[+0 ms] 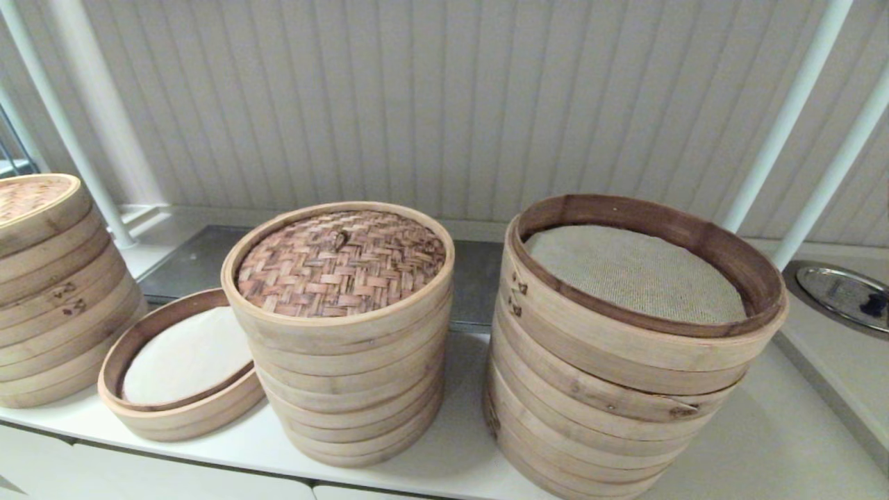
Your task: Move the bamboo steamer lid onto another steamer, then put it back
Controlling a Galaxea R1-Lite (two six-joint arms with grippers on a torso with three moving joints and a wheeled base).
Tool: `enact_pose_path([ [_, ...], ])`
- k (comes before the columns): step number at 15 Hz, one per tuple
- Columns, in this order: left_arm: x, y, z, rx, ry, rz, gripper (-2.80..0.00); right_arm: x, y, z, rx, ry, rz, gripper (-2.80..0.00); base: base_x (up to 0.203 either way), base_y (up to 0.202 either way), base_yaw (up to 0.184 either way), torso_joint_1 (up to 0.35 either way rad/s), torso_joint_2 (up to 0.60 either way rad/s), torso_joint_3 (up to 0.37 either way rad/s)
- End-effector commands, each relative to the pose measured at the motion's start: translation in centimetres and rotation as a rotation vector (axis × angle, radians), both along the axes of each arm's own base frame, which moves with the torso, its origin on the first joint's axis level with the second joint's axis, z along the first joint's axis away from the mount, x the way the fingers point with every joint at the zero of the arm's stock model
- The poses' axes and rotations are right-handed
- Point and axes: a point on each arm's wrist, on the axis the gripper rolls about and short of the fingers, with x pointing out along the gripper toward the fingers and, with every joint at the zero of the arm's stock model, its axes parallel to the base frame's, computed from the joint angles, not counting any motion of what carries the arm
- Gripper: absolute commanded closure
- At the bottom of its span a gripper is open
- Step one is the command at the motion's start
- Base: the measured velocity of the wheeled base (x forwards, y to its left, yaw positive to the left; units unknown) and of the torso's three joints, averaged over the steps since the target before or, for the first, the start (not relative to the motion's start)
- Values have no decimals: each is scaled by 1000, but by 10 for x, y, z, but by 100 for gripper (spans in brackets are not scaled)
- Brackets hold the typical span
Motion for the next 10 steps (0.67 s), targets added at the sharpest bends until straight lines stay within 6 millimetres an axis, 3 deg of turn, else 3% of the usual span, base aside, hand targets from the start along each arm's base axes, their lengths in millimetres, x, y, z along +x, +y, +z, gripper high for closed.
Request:
enact_pose_path([
  [1, 0, 0, 0, 0, 0, 0, 0, 0, 0, -1, 1, 3, -1, 0, 0, 0, 0, 0, 0, 0],
  [10, 0, 0, 0, 0, 0, 0, 0, 0, 0, -1, 3, 5, -2, 0, 0, 0, 0, 0, 0, 0],
])
